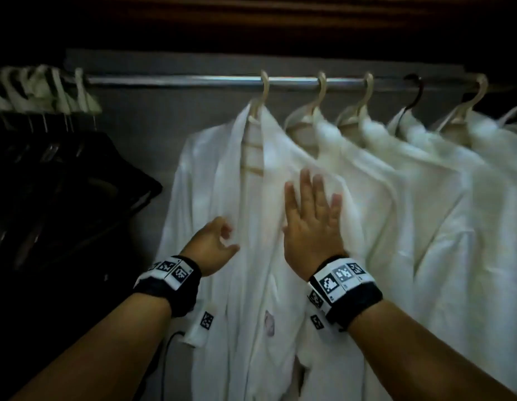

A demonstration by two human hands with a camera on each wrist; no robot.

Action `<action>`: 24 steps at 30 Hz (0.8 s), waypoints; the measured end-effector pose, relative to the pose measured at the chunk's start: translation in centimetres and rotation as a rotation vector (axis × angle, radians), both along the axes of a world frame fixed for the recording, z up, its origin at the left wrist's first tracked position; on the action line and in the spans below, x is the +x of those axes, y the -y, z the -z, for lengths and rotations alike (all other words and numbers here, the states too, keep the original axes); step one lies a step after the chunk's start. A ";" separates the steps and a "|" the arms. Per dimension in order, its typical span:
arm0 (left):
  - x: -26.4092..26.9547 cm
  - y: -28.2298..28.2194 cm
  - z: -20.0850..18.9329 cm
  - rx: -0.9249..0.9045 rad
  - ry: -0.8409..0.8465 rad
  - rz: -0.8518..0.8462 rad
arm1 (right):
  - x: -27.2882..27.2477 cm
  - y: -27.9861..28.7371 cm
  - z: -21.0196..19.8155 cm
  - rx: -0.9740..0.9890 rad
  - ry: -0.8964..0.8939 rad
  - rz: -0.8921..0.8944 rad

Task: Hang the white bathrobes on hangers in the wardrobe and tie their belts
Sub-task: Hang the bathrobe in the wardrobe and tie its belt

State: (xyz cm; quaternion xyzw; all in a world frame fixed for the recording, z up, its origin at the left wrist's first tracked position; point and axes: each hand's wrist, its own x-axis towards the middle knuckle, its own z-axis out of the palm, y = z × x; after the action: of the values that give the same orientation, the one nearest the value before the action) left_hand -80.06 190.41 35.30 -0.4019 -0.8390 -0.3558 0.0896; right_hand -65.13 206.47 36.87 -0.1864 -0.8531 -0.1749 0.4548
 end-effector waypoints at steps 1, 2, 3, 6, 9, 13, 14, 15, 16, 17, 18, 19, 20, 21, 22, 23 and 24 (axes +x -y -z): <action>0.2 0.6 1.9 -0.013 0.030 0.004 | 0.5 0.5 2.1 -0.047 0.121 -0.002; 0.6 1.1 3.7 -0.015 0.065 0.009 | 1.1 1.0 4.3 -0.115 0.239 -0.001; 0.7 1.6 5.7 -0.015 0.104 0.012 | 1.7 1.3 6.7 -0.185 0.334 -0.011; 1.5 2.5 11.4 0.004 0.257 -0.003 | 3.7 2.6 13.7 -0.400 0.353 -0.192; 4.0 3.1 15.9 0.045 0.428 0.087 | 6.3 4.1 18.8 -0.581 0.019 -0.342; 8.7 3.1 21.3 0.012 0.691 0.358 | 7.9 5.7 21.5 -0.683 -0.323 -0.280; 9.5 2.8 22.7 -0.005 0.689 0.415 | 8.1 5.9 21.8 -0.723 -0.339 -0.280; 10.2 2.4 23.8 -0.014 0.655 0.440 | 8.3 5.9 22.1 -0.802 -0.325 -0.345; 10.6 1.8 24.8 -0.013 0.593 0.433 | 8.6 6.0 22.2 -0.925 -0.287 -0.456; 10.7 1.1 25.4 -0.016 0.541 0.396 | 9.0 6.1 22.3 -1.068 -0.230 -0.571; 11.0 0.3 25.5 -0.010 0.508 0.351 | 9.4 6.3 22.1 -1.199 -0.171 -0.667; 10.9 -0.6 25.5 0.016 0.489 0.293 | 9.8 6.6 22.1 -1.296 -0.140 -0.724; 10.8 -1.4 25.4 0.063 0.473 0.237 | 10.1 6.8 22.2 -1.349 -0.137 -0.739; 10.6 -1.9 25.1 0.104 0.455 0.184 | 10.4 7.0 22.5 -1.356 -0.163 -0.702; 10.1 -2.2 24.8 0.133 0.438 0.137 | 10.6 7.0 22.8 -1.328 -0.198 -0.622; 9.4 -2.2 24.5 0.149 0.423 0.108 | 10.8 6.9 23.3 -1.282 -0.223 -0.514; 8.8 -2.0 24.4 0.137 0.427 0.098 | 11.0 6.7 24.0 -1.242 -0.233 -0.396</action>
State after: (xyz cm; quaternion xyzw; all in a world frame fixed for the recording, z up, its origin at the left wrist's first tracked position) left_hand -71.29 192.44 10.95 -0.3506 -0.7924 -0.4927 -0.0801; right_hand -54.16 199.73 12.91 -0.2715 -0.7586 0.4578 0.3758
